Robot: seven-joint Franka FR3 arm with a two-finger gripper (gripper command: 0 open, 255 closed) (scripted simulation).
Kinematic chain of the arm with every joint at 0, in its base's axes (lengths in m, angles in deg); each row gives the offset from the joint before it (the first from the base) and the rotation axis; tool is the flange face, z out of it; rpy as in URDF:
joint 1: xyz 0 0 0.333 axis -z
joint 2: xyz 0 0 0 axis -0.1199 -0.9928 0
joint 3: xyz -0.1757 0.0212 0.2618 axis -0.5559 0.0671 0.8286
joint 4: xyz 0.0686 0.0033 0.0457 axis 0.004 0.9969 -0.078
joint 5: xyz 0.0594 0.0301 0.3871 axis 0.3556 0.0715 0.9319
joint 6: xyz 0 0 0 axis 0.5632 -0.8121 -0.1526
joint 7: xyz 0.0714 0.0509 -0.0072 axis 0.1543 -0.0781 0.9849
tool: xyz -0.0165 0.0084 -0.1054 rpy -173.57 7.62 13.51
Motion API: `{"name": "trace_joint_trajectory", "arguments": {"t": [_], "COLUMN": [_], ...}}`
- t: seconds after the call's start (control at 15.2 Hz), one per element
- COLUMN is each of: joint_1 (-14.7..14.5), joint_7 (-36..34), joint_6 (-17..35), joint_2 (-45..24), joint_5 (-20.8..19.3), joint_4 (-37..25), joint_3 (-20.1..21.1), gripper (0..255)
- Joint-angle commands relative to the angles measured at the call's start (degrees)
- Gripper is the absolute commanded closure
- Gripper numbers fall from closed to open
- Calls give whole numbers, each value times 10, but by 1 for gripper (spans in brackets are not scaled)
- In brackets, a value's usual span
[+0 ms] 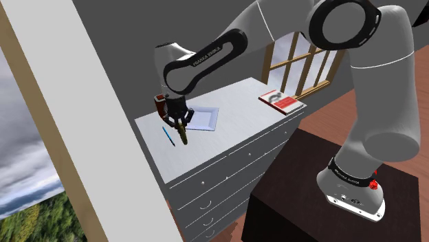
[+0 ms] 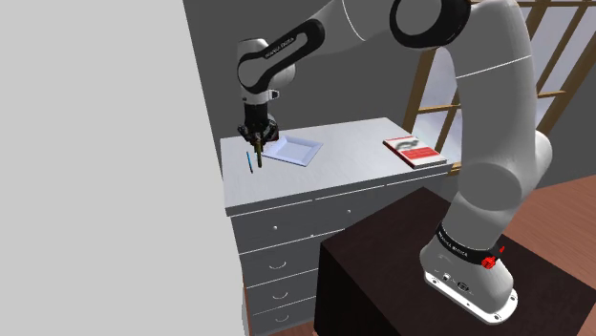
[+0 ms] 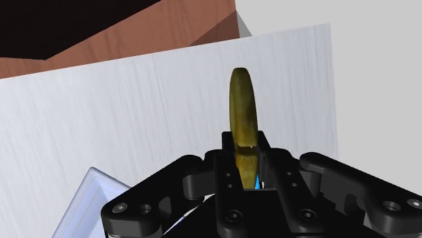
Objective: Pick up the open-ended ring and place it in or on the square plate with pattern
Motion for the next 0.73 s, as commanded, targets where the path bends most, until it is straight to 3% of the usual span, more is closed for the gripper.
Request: {"name": "trace_joint_trajectory", "arguments": {"t": [0.0,0.66], "joint_1": [15,82], "joint_7": [22,125], "joint_6": [-11,-82], "joint_2": [-8,-73], "joint_5": [0,-4], "joint_4": [-18,-147], "joint_3": [-6,-37], "gripper": [255,255]}}
